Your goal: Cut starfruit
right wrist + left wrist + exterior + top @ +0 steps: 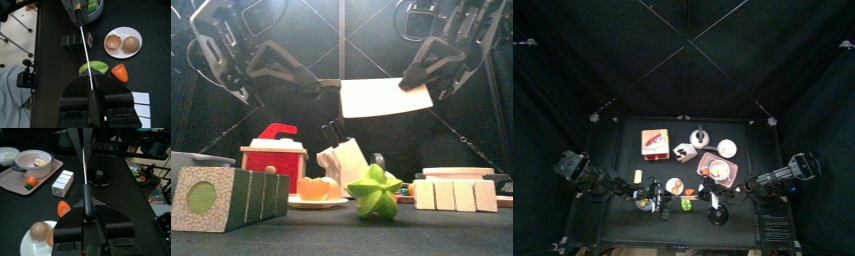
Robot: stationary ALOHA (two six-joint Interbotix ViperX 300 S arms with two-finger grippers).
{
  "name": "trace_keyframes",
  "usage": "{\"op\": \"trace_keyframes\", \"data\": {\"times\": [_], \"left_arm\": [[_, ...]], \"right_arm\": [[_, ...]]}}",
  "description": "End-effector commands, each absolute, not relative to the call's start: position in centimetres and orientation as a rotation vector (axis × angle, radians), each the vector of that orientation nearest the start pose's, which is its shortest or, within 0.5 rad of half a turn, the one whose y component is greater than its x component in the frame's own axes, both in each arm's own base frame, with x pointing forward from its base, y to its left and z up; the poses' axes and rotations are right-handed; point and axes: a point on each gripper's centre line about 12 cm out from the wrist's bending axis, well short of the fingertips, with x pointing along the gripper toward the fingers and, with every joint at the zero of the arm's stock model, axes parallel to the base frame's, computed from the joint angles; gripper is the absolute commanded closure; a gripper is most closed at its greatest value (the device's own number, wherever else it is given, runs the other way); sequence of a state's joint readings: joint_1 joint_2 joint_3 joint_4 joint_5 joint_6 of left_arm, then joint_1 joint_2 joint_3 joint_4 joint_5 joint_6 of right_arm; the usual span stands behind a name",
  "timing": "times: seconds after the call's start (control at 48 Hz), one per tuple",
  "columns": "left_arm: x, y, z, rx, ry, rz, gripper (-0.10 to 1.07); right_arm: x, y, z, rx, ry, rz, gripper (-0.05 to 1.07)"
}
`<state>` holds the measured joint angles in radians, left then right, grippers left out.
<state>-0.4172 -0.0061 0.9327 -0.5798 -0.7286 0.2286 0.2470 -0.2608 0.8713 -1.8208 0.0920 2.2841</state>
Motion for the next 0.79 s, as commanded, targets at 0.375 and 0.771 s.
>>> {"op": "trace_keyframes", "data": {"times": [0.375,0.771], "left_arm": [[32.3,-12.4,14.0,-0.175,0.339,-0.002,0.52],[31.9,-12.5,13.0,-0.185,0.384,0.01,0.52]], "right_arm": [[33.0,7.6,17.3,0.382,0.675,-0.005,0.62],[33.8,7.6,15.7,0.412,0.719,-0.037,0.62]]}}
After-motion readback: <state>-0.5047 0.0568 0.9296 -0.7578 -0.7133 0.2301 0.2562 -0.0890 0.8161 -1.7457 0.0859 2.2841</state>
